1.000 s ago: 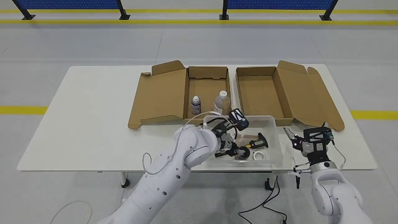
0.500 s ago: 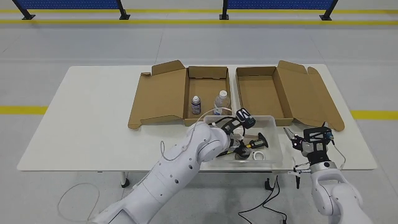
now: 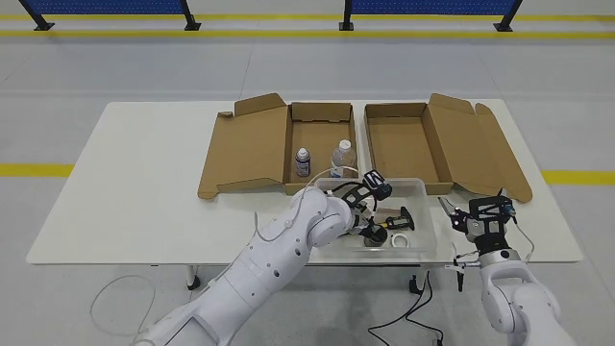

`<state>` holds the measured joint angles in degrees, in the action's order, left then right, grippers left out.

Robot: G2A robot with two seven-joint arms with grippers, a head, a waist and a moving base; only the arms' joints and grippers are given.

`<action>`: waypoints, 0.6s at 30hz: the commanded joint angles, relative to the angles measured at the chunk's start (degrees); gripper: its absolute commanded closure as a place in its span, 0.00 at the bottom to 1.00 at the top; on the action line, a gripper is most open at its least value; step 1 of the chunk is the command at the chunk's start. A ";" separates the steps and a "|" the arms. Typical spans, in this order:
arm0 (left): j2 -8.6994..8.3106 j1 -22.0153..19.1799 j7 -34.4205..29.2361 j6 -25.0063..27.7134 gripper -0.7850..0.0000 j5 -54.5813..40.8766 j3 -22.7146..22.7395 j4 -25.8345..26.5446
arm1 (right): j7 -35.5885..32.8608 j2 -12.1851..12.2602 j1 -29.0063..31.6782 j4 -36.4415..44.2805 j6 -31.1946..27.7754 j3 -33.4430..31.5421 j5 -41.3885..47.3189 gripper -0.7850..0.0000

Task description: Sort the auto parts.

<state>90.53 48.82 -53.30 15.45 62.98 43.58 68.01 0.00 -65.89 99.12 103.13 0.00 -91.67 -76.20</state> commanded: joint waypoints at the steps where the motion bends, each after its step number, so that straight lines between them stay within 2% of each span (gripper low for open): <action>1: -0.08 0.12 -0.17 0.12 0.46 -0.01 0.12 0.06 | 0.00 0.00 0.00 0.00 0.00 0.00 0.00 0.00; 6: -0.20 0.34 -0.88 0.52 0.43 -0.38 0.25 0.39 | 0.00 0.00 0.00 0.00 0.00 0.00 0.00 0.00; 18: -0.02 0.57 -1.10 1.02 0.51 -0.17 -1.18 -0.99 | 0.00 0.00 0.00 0.00 0.00 0.00 0.00 0.00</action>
<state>90.47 49.43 -54.48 16.50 62.81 42.51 67.22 0.00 -65.89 99.12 103.13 0.00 -91.67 -76.20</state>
